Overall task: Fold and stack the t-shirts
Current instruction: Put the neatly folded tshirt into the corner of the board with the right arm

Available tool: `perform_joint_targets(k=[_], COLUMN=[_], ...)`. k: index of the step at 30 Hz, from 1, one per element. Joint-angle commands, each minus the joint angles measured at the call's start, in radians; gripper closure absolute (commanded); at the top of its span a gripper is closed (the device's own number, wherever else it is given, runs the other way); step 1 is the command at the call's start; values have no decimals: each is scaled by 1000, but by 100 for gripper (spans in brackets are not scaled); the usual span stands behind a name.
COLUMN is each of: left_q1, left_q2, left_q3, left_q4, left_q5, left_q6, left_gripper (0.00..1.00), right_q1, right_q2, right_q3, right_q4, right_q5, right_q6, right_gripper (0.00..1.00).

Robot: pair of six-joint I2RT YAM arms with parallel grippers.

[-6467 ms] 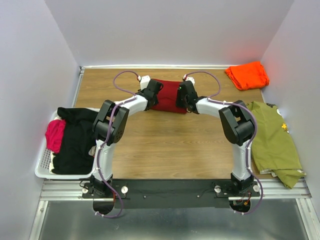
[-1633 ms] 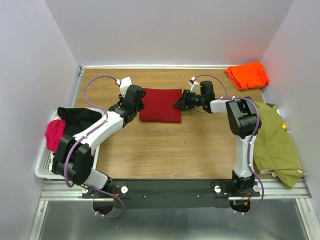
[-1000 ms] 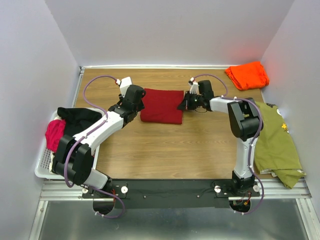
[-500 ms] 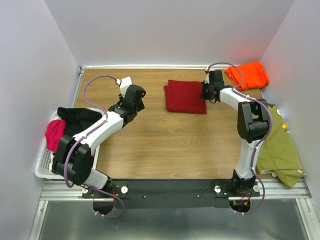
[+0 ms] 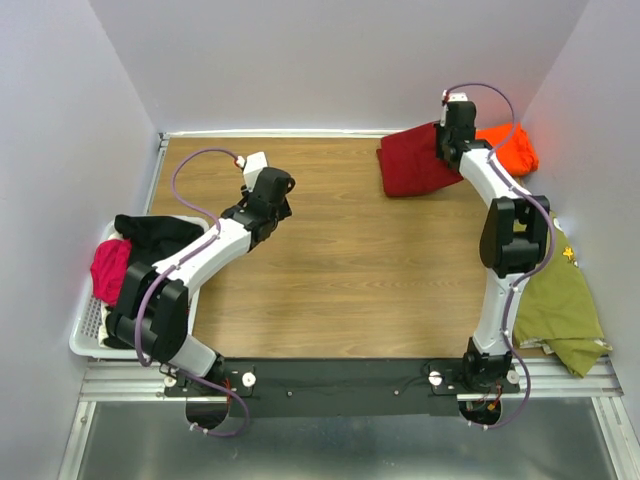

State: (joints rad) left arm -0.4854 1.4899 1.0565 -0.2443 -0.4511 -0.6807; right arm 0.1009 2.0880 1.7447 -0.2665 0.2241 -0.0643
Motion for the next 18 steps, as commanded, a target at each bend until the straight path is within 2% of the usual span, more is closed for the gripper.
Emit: perform_joint_targets(k=[1, 11, 18], left_q1=[4, 2, 2], left_q2=[43, 158, 220], left_q3=[54, 140, 189], left_q4=[26, 34, 36], left_q5=[31, 84, 91], left_q6=[12, 21, 35], left_gripper=[49, 50, 50], right_q1=[-70, -162, -236], right_q2=[101, 331, 350], right_q3=[168, 548, 636], right_q4=[-22, -54, -53], right_q5=[60, 44, 38], right_q6=[-29, -51, -23], right_gripper=[99, 99, 99])
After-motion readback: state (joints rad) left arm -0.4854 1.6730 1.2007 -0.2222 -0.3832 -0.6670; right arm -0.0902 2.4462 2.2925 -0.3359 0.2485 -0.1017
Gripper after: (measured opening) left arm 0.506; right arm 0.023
